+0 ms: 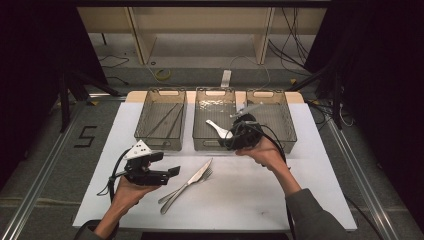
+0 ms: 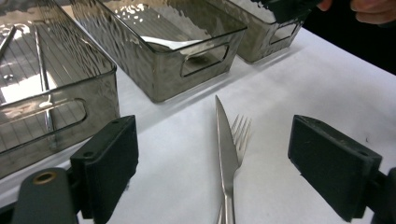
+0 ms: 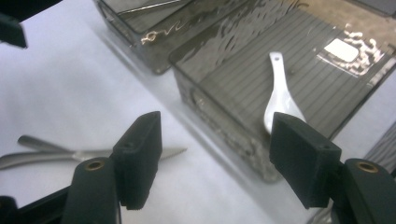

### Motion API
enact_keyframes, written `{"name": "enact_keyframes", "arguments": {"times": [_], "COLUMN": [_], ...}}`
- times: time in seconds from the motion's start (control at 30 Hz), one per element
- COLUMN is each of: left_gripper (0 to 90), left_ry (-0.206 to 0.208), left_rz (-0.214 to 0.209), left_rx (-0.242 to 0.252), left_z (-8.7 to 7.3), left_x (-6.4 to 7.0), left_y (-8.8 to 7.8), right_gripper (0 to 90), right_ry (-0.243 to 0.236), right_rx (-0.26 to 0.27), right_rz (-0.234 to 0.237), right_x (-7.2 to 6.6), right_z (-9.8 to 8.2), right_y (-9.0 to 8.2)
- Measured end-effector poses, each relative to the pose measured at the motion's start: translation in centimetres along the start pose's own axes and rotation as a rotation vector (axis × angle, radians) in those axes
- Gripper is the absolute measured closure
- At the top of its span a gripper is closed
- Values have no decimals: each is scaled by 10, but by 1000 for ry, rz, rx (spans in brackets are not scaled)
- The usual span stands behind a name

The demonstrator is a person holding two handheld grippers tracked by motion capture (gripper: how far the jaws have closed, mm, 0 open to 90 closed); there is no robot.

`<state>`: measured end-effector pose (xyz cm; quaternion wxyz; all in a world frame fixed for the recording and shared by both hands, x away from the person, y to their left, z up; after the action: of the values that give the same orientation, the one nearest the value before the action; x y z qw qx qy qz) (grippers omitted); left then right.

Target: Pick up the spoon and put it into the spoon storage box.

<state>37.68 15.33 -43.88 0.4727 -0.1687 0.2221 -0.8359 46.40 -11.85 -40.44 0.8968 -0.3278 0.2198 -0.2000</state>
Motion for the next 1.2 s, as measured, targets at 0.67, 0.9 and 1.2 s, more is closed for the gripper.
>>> {"name": "enact_keyframes", "arguments": {"times": [0.67, 0.9, 1.2], "left_gripper": [160, 164, 175], "left_ry": [75, 100, 146], "left_rz": [5, 1, 15], "left_rx": [-148, -197, -259], "left_z": [-11, -15, -21], "left_x": [9, 10, 13], "left_y": [12, 16, 20], "right_gripper": [341, 333, 311], "right_ry": [59, 75, 79], "right_rx": [91, 119, 151], "right_rz": [-4, 1, 3], "right_x": [-12, -16, -20], "right_z": [-87, -97, -108], "right_y": [-26, -28, -32]}}
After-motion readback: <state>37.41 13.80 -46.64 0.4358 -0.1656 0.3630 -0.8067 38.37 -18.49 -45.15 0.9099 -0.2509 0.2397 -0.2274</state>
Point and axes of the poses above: each handheld gripper's, and its own axes: y roughly forward along the jaws, z roughly out of its top, x roughly to its right, the point moved 4 cm from there along y, roughly forward along the jaws, and after that the axes turned 15 degrees about z, right-handed, at the moved point
